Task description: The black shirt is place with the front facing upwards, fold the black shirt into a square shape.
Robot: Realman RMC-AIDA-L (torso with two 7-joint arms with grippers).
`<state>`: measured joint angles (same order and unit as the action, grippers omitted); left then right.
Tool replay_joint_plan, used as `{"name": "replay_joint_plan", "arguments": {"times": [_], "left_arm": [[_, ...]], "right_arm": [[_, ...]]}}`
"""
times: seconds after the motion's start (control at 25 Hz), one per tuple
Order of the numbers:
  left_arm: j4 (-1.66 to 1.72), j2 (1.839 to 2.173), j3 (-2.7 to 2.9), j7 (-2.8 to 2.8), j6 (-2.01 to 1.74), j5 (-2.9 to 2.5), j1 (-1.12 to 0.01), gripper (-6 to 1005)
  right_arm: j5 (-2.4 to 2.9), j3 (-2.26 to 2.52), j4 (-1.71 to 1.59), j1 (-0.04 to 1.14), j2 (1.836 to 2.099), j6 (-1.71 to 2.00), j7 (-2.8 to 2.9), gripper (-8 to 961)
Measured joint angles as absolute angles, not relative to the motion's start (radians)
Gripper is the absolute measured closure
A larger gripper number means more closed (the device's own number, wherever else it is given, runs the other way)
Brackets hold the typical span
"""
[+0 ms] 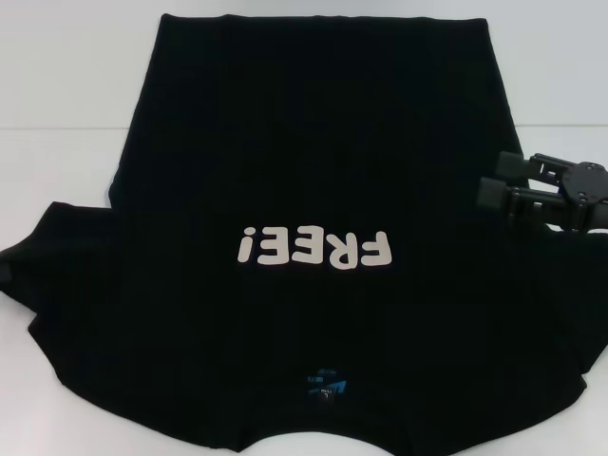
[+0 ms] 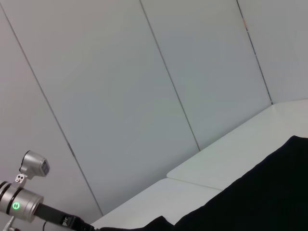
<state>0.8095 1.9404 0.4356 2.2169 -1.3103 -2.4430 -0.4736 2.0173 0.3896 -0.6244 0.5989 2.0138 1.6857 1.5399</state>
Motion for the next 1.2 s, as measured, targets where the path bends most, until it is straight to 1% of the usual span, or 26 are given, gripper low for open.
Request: {"name": "replay_joint_plan", "arguments": {"times": [0.16, 0.4, 0.64, 0.76, 0.92, 1.04, 1.2], "left_arm": [[0.811, 1.942, 0.437, 2.209, -1.32, -2.418, -0.494, 896], [0.808, 1.956, 0.44, 2.176, -1.364, -2.366, -0.533, 892], [0.809, 1.99, 0.447, 2.115, -1.431, -2.31, -0.561, 887], [0.808, 2.027, 0.461, 2.07, -1.454, -2.274, -0.579, 885], [0.802, 2.096, 0.512, 1.997, -1.448, -2.26, -0.604, 881], [0.786, 2.127, 0.562, 1.962, -1.422, -2.259, -0.614, 879], [0.777, 2.149, 0.588, 1.933, -1.378, -2.25, -0.617, 876]], "right_arm": [[2.017, 0.39, -0.624, 0.599, 2.015, 1.686, 1.537, 67], [2.017, 0.39, -0.624, 0.6, 2.015, 1.686, 1.537, 68], [2.017, 0.39, -0.624, 0.6, 2.015, 1.687, 1.537, 68], [2.017, 0.39, -0.624, 0.599, 2.015, 1.688, 1.536, 68], [2.017, 0.39, -0.624, 0.598, 2.015, 1.691, 1.536, 68], [2.012, 0.389, -0.624, 0.597, 2.013, 1.691, 1.54, 67], [1.971, 0.387, -0.623, 0.591, 2.004, 1.689, 1.547, 67]]}}
